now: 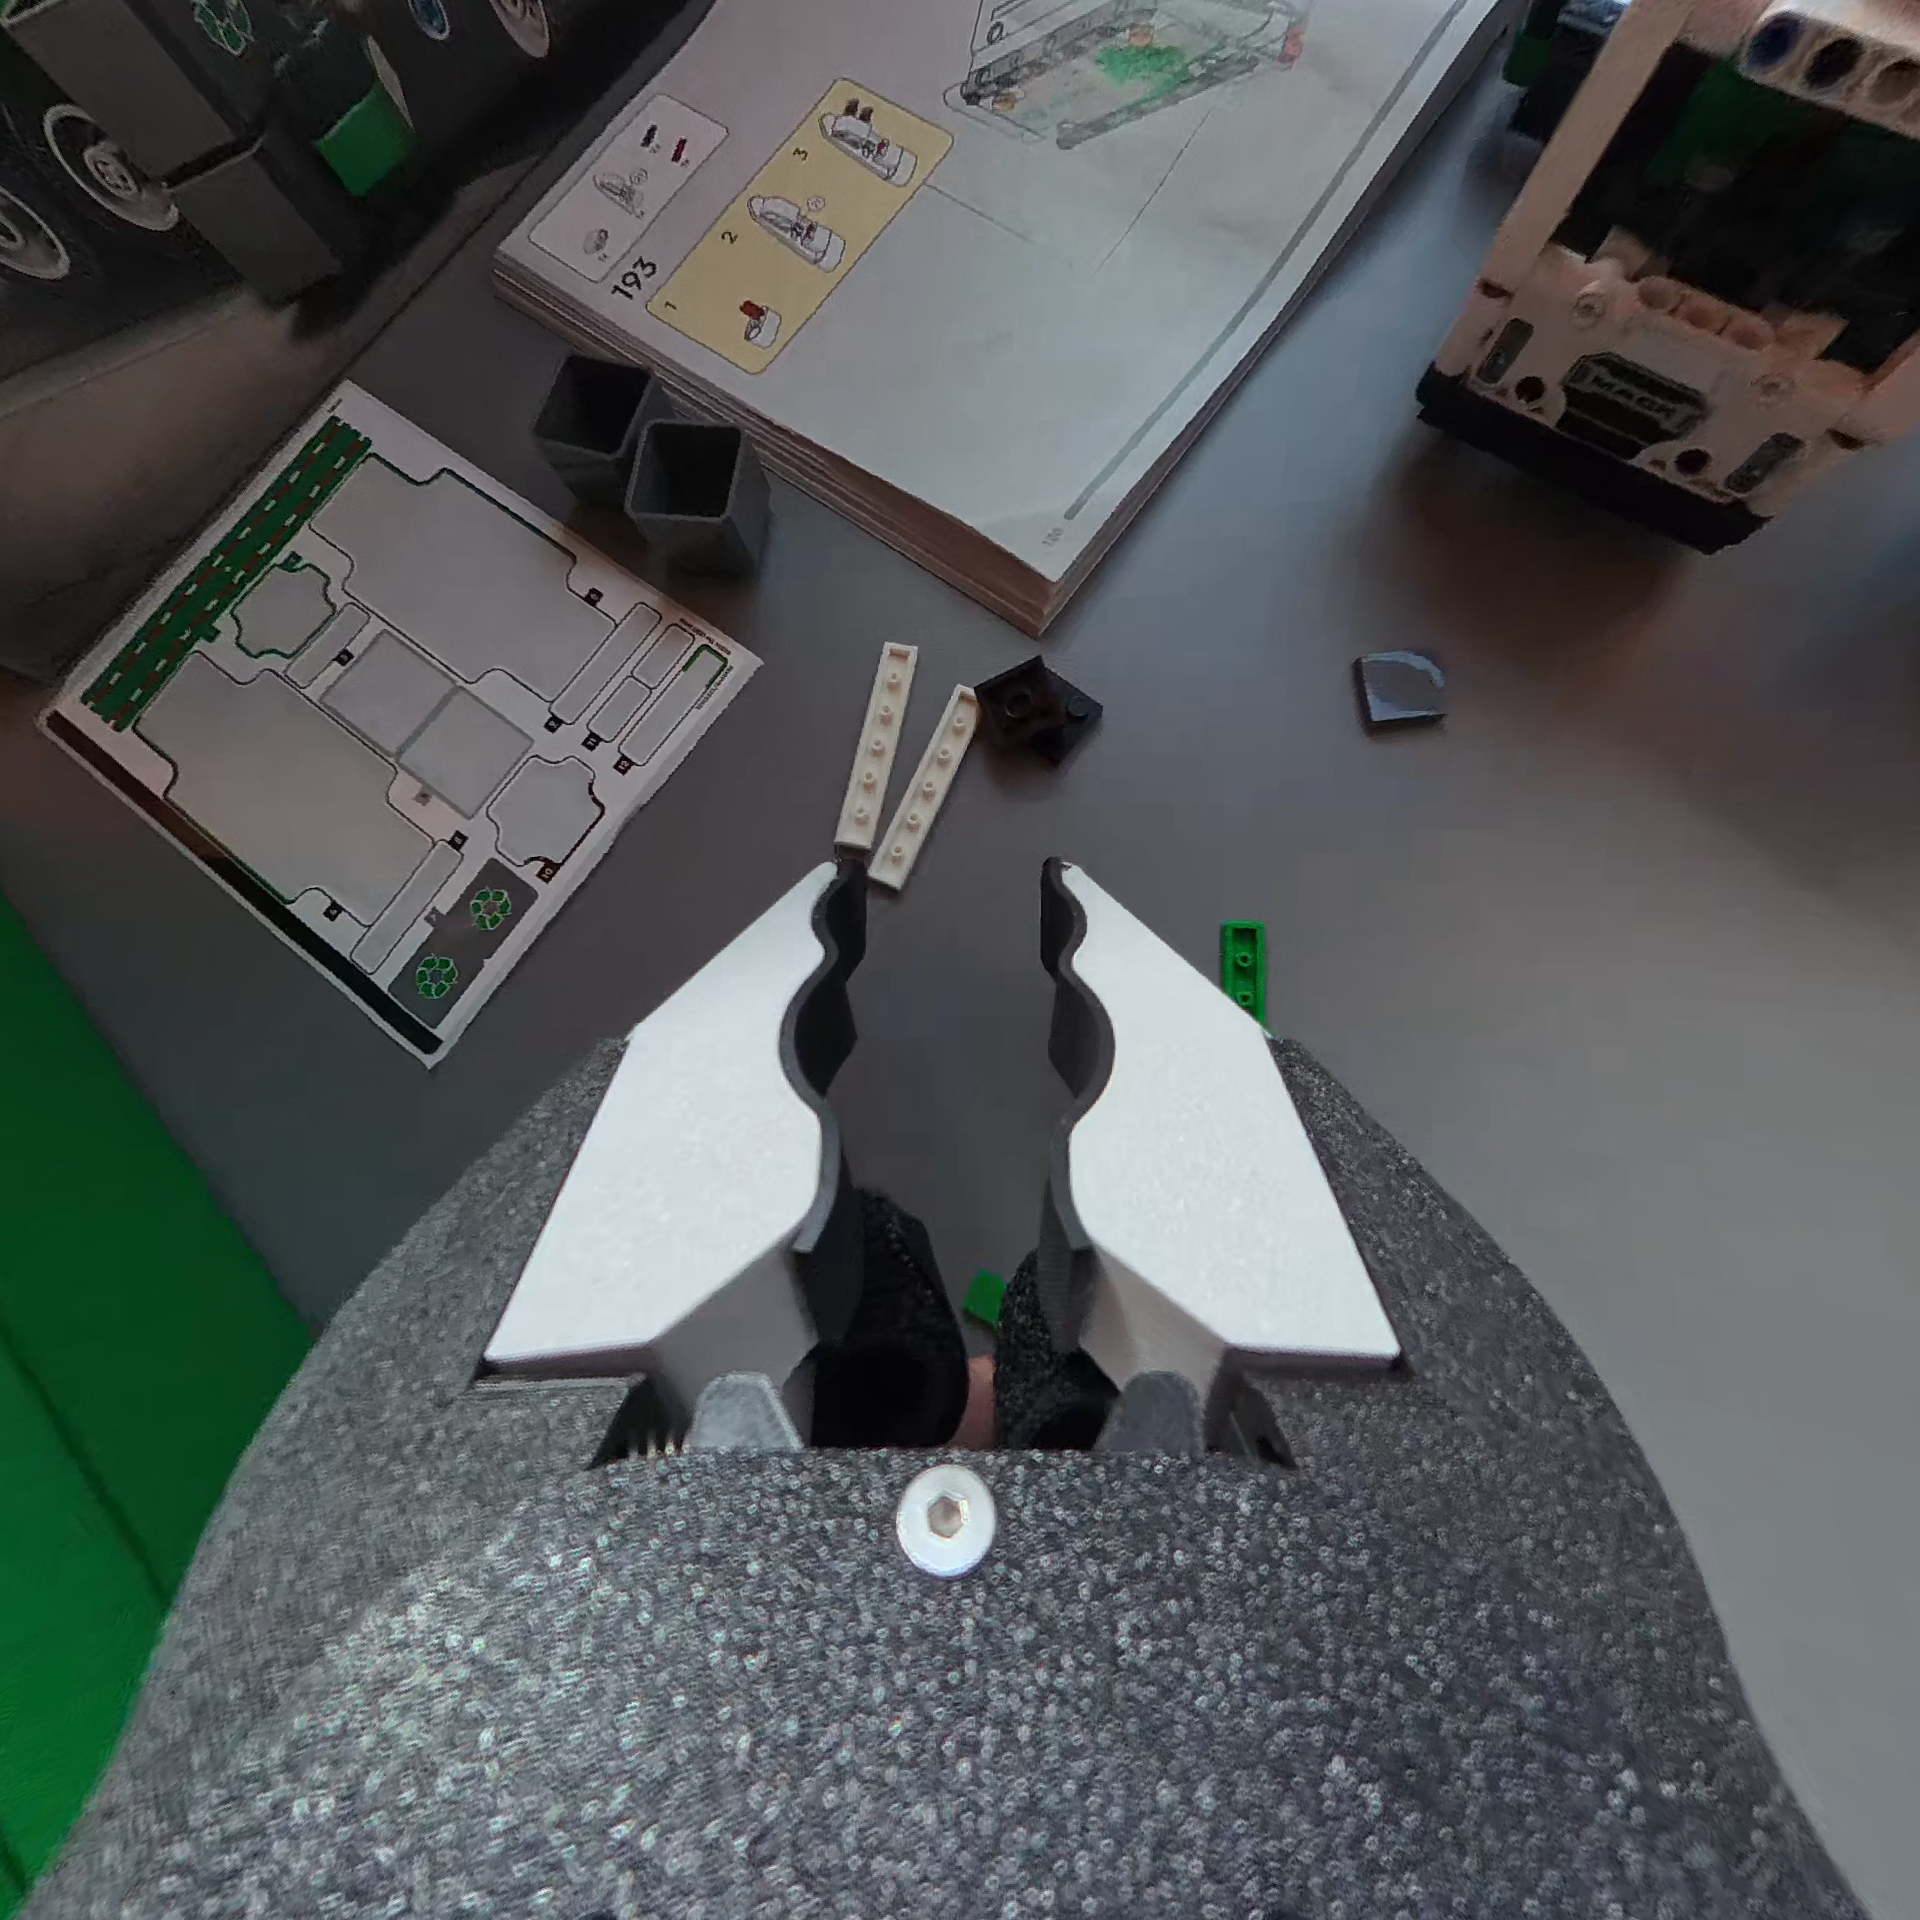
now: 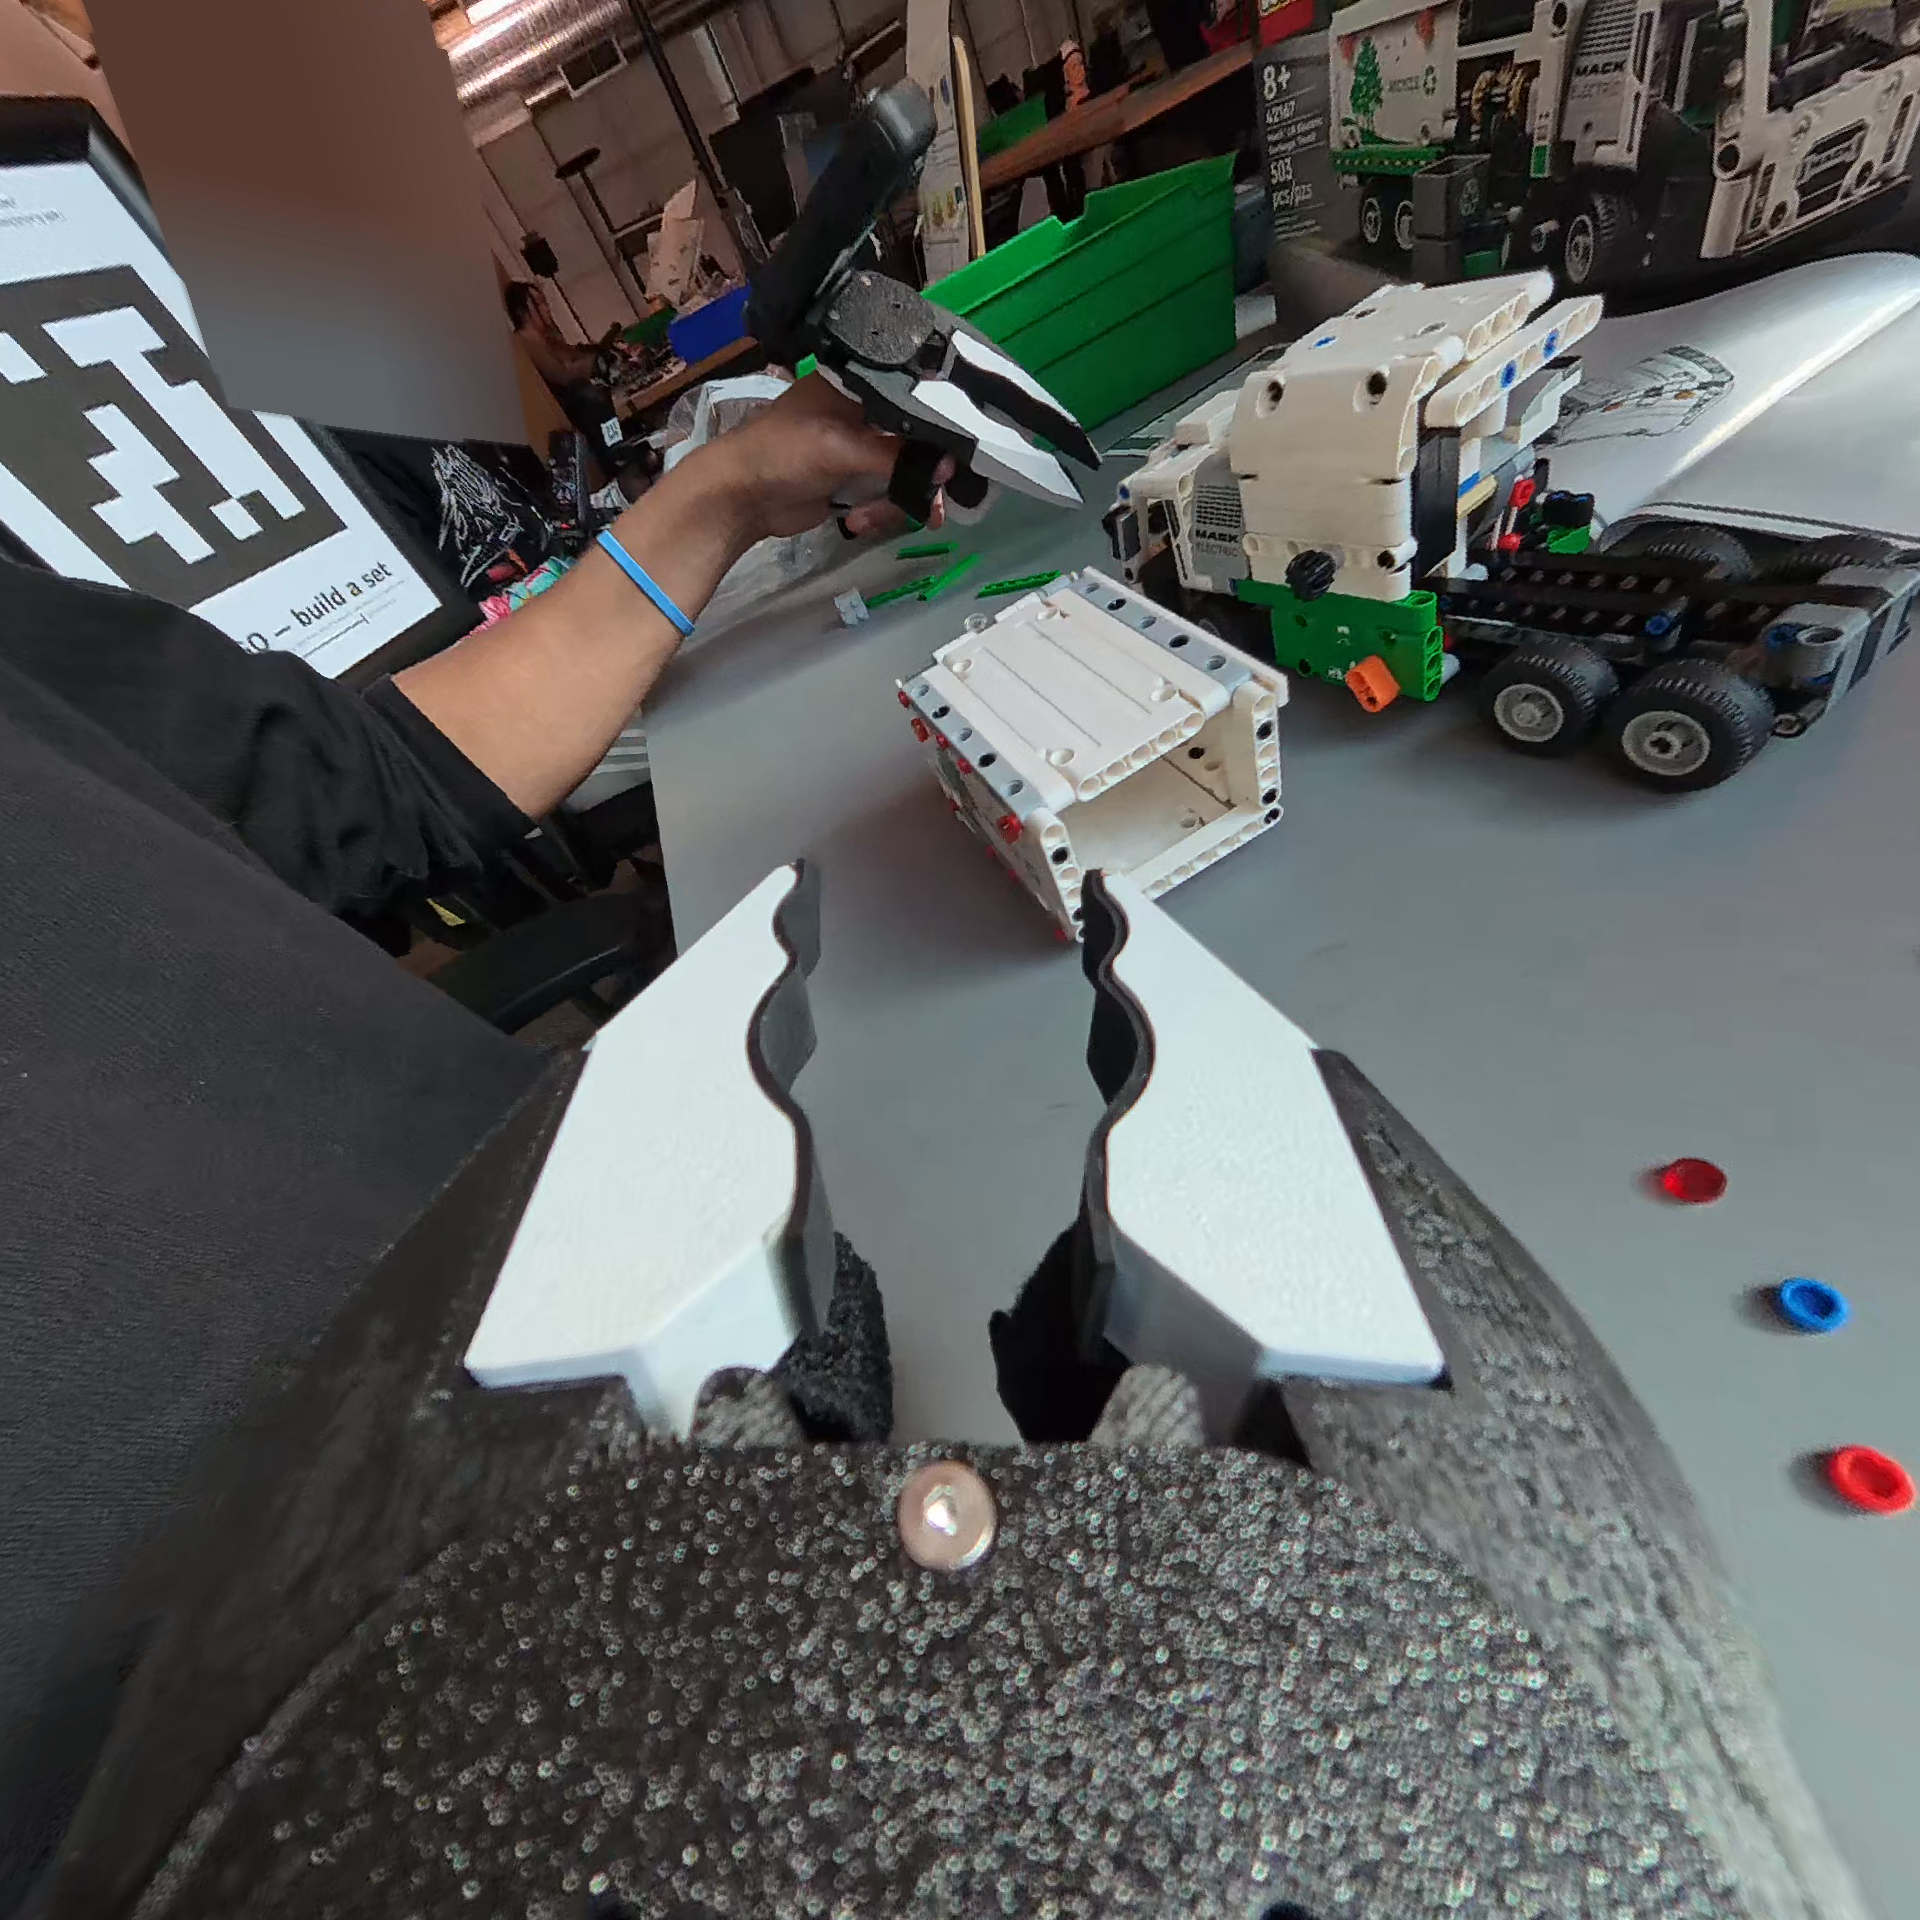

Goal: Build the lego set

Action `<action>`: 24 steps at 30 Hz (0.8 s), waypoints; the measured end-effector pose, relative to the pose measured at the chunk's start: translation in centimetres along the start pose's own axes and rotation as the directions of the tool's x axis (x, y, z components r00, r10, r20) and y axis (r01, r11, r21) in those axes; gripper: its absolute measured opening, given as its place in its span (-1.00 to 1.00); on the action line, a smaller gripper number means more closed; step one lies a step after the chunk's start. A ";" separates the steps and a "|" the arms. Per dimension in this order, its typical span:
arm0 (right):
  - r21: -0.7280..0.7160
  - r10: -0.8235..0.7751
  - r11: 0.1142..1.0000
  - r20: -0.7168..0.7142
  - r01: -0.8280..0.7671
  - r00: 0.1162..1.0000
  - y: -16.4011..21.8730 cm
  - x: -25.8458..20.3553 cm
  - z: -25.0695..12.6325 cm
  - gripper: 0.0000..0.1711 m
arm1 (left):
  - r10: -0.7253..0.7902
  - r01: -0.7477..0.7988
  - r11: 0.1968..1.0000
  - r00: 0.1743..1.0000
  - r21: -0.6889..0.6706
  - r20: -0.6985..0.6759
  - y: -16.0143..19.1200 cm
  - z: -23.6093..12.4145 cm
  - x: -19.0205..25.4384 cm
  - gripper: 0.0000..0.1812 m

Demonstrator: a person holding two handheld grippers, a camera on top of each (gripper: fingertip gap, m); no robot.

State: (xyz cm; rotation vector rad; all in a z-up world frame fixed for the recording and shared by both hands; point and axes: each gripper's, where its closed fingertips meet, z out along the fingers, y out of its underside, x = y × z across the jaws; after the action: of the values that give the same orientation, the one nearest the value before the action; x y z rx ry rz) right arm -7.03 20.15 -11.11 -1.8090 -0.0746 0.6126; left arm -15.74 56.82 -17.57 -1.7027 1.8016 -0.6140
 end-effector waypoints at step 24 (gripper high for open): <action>-0.060 -0.077 0.996 -0.106 0.071 0.991 3.3 -3.0 -1.0 -0.61 | 0.041 -0.040 0.999 0.997 -0.019 0.072 0.6 -1.6 1.7 -0.69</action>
State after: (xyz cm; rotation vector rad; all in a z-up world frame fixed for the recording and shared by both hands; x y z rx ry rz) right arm -10.00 17.09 -12.76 -1.8815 -0.0864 0.4634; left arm -17.28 55.11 -16.94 -1.6738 1.7913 -0.5148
